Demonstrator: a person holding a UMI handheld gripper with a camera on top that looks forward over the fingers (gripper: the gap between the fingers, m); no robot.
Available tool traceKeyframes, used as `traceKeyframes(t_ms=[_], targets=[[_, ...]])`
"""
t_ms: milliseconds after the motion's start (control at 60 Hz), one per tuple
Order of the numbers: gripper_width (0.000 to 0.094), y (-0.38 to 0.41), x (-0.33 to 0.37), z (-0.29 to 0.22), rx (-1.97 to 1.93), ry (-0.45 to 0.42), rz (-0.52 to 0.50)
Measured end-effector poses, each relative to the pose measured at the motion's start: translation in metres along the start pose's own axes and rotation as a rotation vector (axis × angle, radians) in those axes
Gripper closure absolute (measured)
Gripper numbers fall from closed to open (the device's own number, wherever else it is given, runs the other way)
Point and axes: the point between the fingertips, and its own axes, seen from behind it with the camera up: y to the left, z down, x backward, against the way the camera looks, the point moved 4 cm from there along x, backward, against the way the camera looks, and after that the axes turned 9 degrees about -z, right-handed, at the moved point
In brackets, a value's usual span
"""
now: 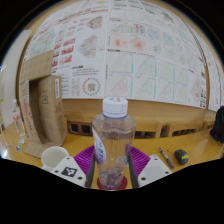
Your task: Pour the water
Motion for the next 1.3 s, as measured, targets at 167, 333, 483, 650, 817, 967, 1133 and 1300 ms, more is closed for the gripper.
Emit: traceKeyframes(t_ms=[167,333,483,650,817,967,1133,1300], targets=[[0.0095,0.004,0.019,0.000,-0.056,0.079,0.022],[0.0085,0.023,0.077,-0.005,-0.080,0.125,0.050],[0.0082,0.055,0.163,-0.005,-0.120,0.157,0.084],[0.0086,0.099,0.274,0.002,-0.114,0.189,0.130],[0.0083,0.147,0.375,0.018,-0.083,0.209,0.146],[0.0085,0.178,0.444,0.032,-0.088,0.215,0.158],[0.0083,0.196,0.485,0.039,-0.086,0.217,0.163],[0.0083,0.196,0.506,0.029,-0.080,0.197,0.184]])
